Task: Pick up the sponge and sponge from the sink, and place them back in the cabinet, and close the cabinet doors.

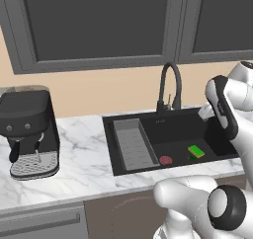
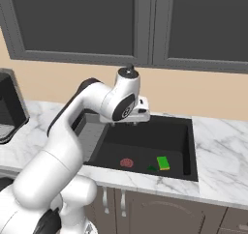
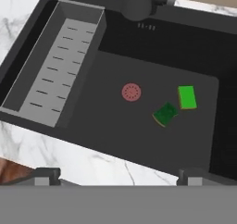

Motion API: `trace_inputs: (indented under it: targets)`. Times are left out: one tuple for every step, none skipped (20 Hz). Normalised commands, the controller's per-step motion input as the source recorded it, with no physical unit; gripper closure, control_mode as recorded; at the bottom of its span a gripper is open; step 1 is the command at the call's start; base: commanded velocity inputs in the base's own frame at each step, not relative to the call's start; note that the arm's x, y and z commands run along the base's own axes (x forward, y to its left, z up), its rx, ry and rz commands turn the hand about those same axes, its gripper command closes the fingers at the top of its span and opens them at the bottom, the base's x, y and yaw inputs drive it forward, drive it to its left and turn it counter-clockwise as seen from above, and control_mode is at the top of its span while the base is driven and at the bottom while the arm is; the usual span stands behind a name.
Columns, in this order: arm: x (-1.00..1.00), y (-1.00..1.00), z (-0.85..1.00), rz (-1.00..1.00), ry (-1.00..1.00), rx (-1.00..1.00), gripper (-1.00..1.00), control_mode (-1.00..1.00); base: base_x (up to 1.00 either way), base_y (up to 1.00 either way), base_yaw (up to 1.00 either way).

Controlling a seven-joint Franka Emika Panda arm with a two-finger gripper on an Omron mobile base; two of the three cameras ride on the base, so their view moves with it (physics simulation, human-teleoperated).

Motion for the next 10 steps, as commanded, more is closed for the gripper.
trace_inputs:
  targets:
    - [0.02, -0.24, -0.22, 0.01, 0.0, -0.02, -1.0, -1.0, 0.0, 0.0, 0.0]
    - [0.03, -0.24, -0.24, 0.01, 0.0, -0.02, -1.0, -1.0, 0.0, 0.0, 0.0]
    - [0.04, -0.25, -0.22, 0.01, 0.0, -0.01, -1.0, -1.0, 0.0, 0.0, 0.0]
    - [0.05, -0.25, -0.24, 0.01, 0.0, -0.02, -1.0, -1.0, 0.0, 0.0, 0.0]
    - [0.06, -0.24, -0.24, 0.01, 0.0, -0.03, -1.0, -1.0, 0.0, 0.0, 0.0]
    - [0.06, -0.24, -0.24, 0.01, 0.0, -0.03, -1.0, -1.0, 0.0, 0.0, 0.0]
    - [0.08, -0.23, -0.23, 0.01, 0.0, -0.03, -1.0, -1.0, 0.0, 0.0, 0.0]
    - [0.15, -0.2, -0.18, 0.0, 0.0, -0.03, -1.0, -1.0, 0.0, 0.0, 0.0]
    - [0.24, -0.18, -0.14, 0.0, 0.01, -0.02, -1.0, -1.0, 0.0, 0.0, 0.0]
    - [0.24, -0.15, -0.14, 0.0, 0.02, -0.02, -1.0, -1.0, 0.0, 0.0, 0.0]
